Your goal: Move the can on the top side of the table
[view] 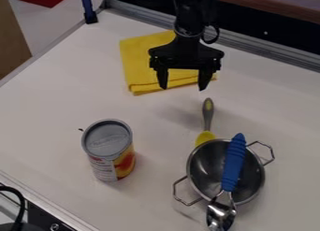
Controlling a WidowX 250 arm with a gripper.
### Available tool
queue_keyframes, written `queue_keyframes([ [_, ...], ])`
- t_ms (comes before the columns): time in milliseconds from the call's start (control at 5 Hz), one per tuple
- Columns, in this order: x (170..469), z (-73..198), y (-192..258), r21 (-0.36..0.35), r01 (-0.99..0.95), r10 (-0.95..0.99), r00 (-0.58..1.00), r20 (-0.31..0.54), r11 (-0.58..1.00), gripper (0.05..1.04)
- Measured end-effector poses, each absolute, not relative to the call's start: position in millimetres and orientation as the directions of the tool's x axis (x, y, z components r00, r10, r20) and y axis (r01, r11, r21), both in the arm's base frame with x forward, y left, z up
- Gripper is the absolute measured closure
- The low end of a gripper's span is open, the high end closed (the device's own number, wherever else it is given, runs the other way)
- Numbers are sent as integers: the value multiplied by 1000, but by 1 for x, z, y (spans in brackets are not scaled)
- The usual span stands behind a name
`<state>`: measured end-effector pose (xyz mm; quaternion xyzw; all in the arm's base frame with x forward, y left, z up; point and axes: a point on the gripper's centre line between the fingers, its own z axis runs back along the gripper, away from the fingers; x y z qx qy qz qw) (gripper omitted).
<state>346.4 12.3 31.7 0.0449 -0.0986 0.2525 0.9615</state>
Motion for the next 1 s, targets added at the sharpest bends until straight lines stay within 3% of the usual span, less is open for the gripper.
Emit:
queue_keyframes([
  [400, 333, 21, 12, 56, -529, 517, 843, 150, 847, 84],
  [600, 322, 48, 18, 15, -640, 620, 749, 235, 768, 84],
  [800, 302, 68, 22, 5, -754, 732, 640, 235, 657, 84],
  [1000, 269, 70, 19, 16, -790, 766, 600, 229, 613, 84],
])
